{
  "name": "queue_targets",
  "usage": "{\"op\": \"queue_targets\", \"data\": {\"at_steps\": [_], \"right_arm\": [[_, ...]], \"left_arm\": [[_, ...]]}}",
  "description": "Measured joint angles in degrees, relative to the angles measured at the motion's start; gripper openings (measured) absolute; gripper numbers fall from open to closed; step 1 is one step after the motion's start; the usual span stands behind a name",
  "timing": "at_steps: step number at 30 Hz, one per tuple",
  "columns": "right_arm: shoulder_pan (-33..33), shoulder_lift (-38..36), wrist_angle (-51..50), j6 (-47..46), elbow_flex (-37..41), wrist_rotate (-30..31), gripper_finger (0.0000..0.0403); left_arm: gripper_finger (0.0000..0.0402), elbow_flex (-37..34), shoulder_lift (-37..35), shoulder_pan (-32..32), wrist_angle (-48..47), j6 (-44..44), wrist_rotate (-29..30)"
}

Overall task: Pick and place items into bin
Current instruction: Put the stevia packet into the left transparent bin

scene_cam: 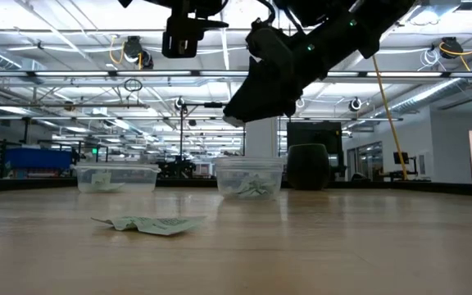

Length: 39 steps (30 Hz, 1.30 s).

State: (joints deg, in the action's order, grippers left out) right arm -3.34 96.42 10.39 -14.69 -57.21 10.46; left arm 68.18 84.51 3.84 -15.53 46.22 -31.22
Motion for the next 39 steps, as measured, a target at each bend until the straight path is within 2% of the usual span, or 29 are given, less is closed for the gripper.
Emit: {"op": "queue_targets", "data": {"at_steps": [7, 13, 17, 22, 28, 33, 39], "right_arm": [[-1.14, 0.04, -6.4, -0.44, -0.02, 1.68, 0.0223], [-1.46, 0.02, -2.25, -0.6, -0.02, -0.12, 0.0226], [-1.33, 0.0, -2.01, -8.6, -0.02, -1.38, 0.0227], [-1.7, 0.0, -2.01, -13.83, -0.02, -1.8, 0.0225], [-1.72, 0.0, -3.84, -15.82, -0.02, -2.76, 0.0268], [-2.02, -0.01, -6.33, -15.56, -0.02, 1.45, 0.0301], [-1.93, -0.02, -4.65, -26.79, -0.02, -2.49, 0.0301]], "left_arm": [[0.0276, 0.0, 0.0, -0.93, -0.07, 0.2, -0.29], [0.0276, 0.0, 0.0, -2.23, -0.07, -0.01, -0.16], [0.0276, 0.0, 0.0, -2.96, -0.07, -0.06, 0.41], [0.0276, 0.0, 0.0, -3.66, -0.07, -0.06, 1.59], [0.0276, 0.0, 0.0, -3.69, -0.07, 0.22, 1.97], [0.0276, 0.0, 0.0, -3.67, -0.05, 0.4, 2.75], [0.0276, 0.0, 0.0, -3.67, -0.04, 0.42, 2.76]]}}
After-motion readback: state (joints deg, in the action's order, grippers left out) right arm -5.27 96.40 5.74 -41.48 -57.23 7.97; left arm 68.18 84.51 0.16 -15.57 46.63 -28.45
